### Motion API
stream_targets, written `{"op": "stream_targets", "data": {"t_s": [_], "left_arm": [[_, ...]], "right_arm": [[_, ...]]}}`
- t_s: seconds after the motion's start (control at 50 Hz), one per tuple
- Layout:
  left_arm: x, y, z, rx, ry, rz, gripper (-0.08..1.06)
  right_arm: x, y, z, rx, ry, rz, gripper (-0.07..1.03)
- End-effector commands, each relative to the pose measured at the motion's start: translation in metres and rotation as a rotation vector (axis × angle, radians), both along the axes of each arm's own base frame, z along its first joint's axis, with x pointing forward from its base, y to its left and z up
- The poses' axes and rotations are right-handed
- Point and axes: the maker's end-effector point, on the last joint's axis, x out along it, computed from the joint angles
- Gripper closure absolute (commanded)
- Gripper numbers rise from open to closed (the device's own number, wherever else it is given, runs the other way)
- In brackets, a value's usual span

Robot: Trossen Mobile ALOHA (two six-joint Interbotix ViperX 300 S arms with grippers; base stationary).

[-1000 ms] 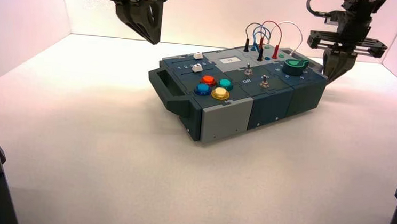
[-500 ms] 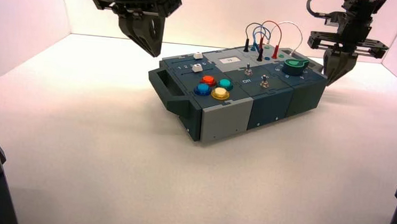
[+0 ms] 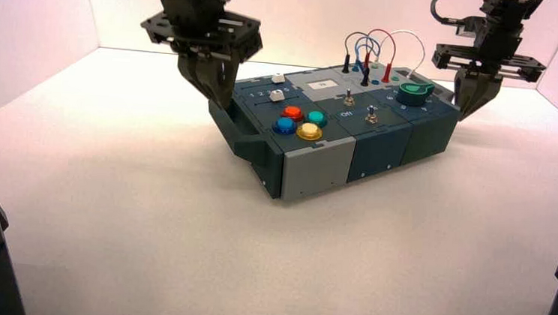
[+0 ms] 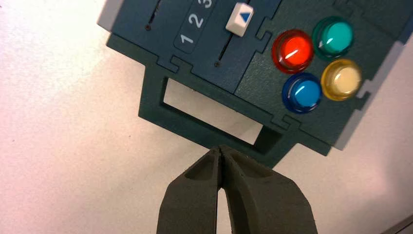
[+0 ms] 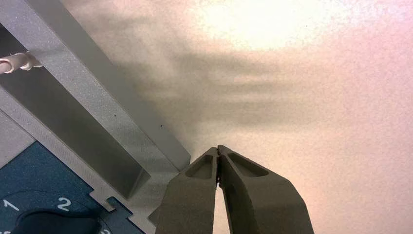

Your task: Move the box to the left.

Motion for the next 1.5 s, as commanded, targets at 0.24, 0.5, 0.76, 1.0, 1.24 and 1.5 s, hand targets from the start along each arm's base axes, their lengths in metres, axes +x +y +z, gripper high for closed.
{"op": "stream_targets", "data": {"t_s": [0.24,0.5,0.76,1.0,1.24,1.5], "left_arm": [[0.018,-0.012,0.001,-0.012,-0.048,-0.021,1.01],[0.027,-0.017,0.0,-0.02,-0.067,-0.021,1.01],[0.028,-0.013,-0.009,0.0,-0.052,-0.027,1.01],[0.034,-0.002,-0.011,0.009,-0.05,0.001,1.01],[0.039,0.008,-0.011,0.014,-0.046,0.029,1.01],[0.04,0.015,-0.011,0.018,-0.04,0.049,1.01]], "right_arm": [[0.008,0.009,0.018,0.004,-0.049,0.015,0.99],[0.007,0.009,0.017,0.004,-0.046,0.015,0.99],[0.007,0.009,0.015,0.004,-0.043,0.015,0.99],[0.006,0.014,0.014,0.006,-0.04,0.031,0.99],[0.008,0.028,0.011,0.005,-0.034,0.069,0.99],[0.008,0.043,0.005,0.009,-0.02,0.101,0.99]]}}
